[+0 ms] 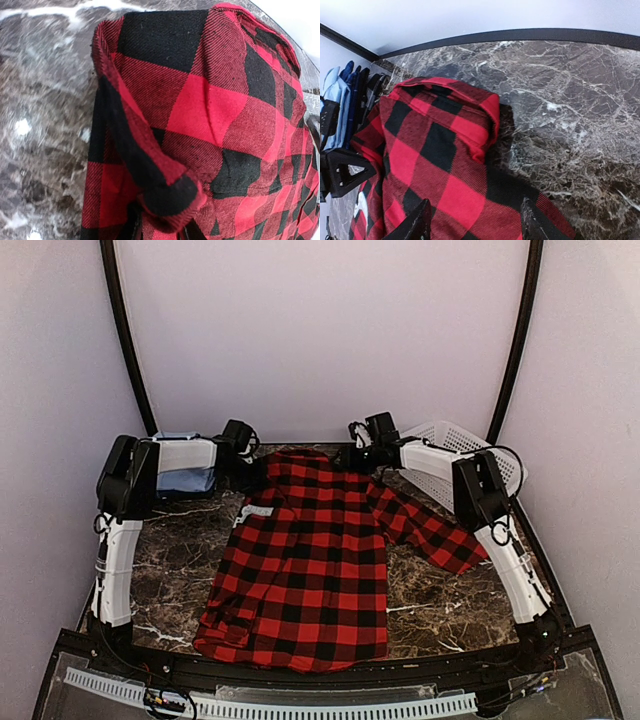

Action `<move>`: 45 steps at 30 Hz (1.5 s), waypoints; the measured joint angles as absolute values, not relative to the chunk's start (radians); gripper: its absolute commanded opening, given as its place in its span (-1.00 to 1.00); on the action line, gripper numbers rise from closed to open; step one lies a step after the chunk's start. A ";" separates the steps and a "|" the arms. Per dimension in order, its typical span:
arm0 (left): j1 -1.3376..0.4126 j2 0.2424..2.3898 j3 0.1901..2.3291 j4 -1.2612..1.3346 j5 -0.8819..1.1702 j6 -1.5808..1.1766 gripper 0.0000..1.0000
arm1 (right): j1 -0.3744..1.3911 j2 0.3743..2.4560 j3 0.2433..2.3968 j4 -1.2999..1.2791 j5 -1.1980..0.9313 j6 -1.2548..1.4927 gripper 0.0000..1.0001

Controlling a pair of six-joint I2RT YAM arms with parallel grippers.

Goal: Fold and stack the long sleeve shirts
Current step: Fold the flattened shirt at the center of the board, then pick up the 1/3-folded shirt from the center of the board.

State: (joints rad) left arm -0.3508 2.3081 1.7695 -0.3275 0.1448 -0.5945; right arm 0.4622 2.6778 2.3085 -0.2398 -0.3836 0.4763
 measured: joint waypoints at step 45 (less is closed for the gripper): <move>-0.539 1.834 1.527 -0.313 0.314 -0.561 -0.18 | 0.339 1.149 0.458 -0.285 0.315 0.901 0.45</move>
